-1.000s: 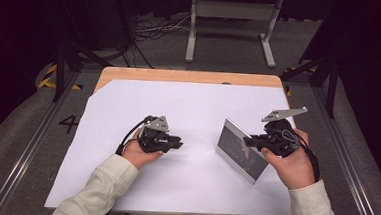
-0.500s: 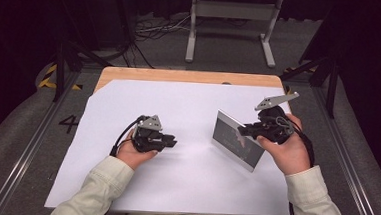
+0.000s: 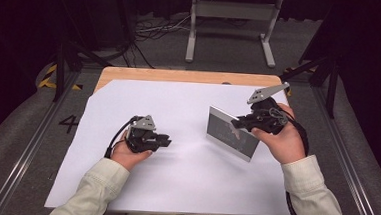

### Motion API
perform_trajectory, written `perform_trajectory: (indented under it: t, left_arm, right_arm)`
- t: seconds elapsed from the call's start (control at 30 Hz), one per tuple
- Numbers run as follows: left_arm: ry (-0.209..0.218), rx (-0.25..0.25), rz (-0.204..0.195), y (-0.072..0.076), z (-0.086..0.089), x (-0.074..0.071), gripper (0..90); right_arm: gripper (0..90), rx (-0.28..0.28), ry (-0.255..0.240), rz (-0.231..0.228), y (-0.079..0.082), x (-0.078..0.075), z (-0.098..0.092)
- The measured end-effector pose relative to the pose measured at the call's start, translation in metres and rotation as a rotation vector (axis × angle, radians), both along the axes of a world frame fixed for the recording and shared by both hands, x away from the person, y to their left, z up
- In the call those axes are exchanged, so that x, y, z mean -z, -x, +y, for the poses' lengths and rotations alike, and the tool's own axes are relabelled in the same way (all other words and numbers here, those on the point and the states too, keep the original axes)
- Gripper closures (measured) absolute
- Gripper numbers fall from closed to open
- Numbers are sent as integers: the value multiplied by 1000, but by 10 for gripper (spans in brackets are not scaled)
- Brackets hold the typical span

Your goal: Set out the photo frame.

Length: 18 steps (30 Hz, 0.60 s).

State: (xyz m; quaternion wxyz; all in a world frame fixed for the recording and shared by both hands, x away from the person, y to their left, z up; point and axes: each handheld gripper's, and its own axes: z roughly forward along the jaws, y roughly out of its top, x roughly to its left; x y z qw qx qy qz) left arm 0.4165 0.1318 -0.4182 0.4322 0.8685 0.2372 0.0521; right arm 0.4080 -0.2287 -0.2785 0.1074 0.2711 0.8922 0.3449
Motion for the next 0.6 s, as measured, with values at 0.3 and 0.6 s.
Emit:
perform_trajectory:
  t: [0.3,0.6]
  left_arm:
    - [11,-24,-1,-4,9,-2,749]
    - [29,-64,5,-7,17,-2,739]
  right_arm:
    - [844,-96,-3,-4,-9,-2,8]
    - [844,-169,-12,-4,-17,1,15]
